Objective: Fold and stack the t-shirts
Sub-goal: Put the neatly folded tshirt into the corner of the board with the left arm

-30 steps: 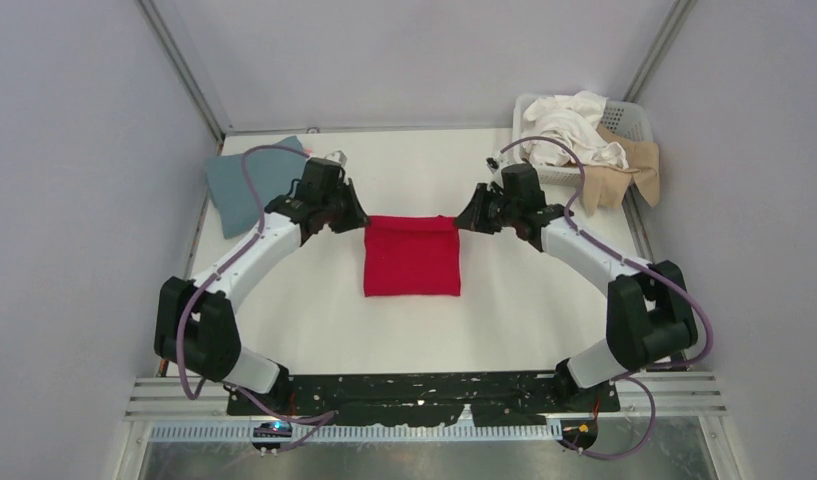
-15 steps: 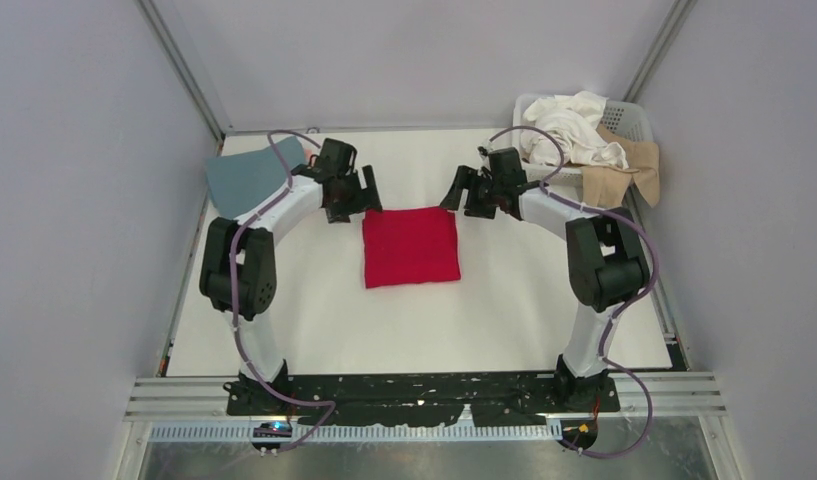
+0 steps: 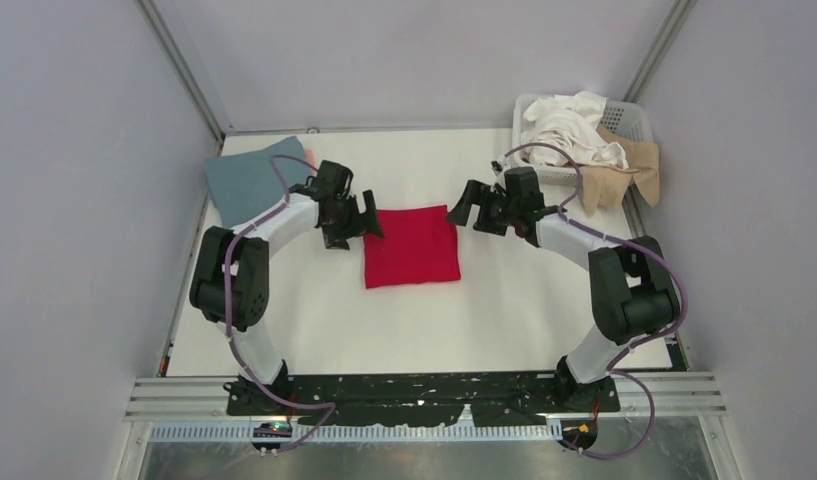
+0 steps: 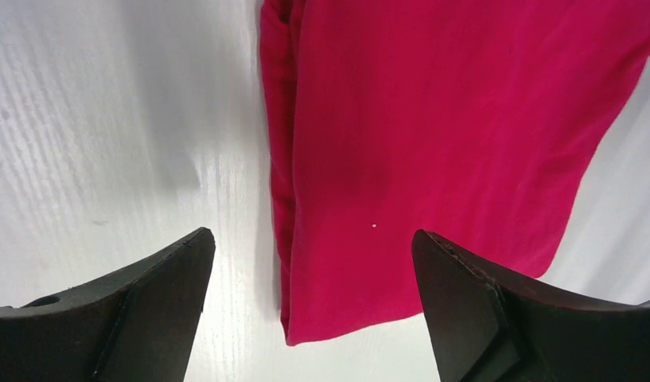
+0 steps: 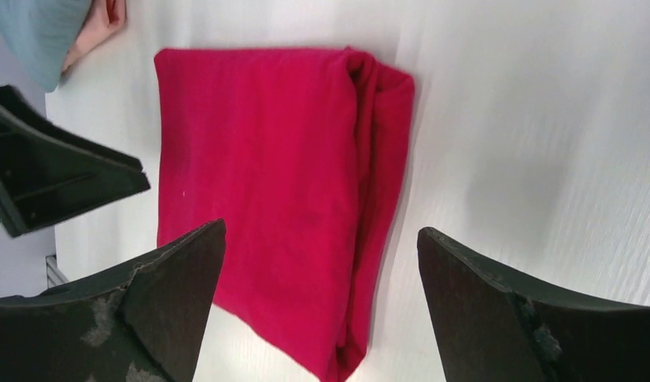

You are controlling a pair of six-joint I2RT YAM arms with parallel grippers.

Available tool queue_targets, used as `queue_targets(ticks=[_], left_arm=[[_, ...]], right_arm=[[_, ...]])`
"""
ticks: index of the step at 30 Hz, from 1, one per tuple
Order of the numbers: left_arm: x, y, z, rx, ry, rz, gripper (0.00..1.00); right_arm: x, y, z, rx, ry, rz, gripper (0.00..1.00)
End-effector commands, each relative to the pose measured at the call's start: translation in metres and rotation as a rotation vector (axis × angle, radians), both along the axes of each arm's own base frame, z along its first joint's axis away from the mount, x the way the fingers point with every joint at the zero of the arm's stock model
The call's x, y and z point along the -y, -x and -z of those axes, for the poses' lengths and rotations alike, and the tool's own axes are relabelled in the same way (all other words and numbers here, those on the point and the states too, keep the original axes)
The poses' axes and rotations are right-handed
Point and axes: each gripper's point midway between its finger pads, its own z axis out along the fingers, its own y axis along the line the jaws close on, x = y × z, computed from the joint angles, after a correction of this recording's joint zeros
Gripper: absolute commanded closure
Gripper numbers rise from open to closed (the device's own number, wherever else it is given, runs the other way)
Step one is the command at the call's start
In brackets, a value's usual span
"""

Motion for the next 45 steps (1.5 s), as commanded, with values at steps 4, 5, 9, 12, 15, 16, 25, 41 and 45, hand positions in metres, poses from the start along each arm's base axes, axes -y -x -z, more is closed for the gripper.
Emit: queue_targets(ticks=[4,5,9,12,15,16,25,41,45], left_arm=[[0.021,-0.006,0.020,-0.051,0.094,0.020,0.19],[0.023,-0.005,0.024,-0.062,0.093,0.016,0.22],[0.021,0.002,0.045,-0.122,0.042,-0.012,0.29],[0.023,0.005,0.056,-0.151,0.028,-0.023,0.36],[0.037,0.007,0.061,-0.164,0.036,0.002,0.49],[0.041,0.006,0.060,-0.162,0.041,0.010,0.53],[0.035,-0.018,0.042,-0.071,-0.193,0.023,1.00],[-0.072,-0.127,-0.092,0.300,-0.848,-0.086,1.00],[-0.093,-0.150,-0.115,0.338,-0.894,-0.117,1.00]], right_arm=[[-0.002,0.024,-0.028,0.077,-0.073,-0.022,0.05],[0.000,0.026,-0.031,0.082,-0.070,-0.019,0.05],[0.009,0.031,-0.036,0.105,-0.034,0.008,0.05],[0.015,0.031,-0.040,0.125,-0.010,0.028,0.05],[0.018,0.031,-0.041,0.136,0.001,0.038,0.05],[0.019,0.031,-0.042,0.140,0.003,0.040,0.05],[0.027,0.031,-0.045,0.166,0.031,0.060,0.05],[0.049,0.019,-0.063,0.378,0.092,0.146,0.05],[0.056,0.016,-0.058,0.390,0.117,0.178,0.05]])
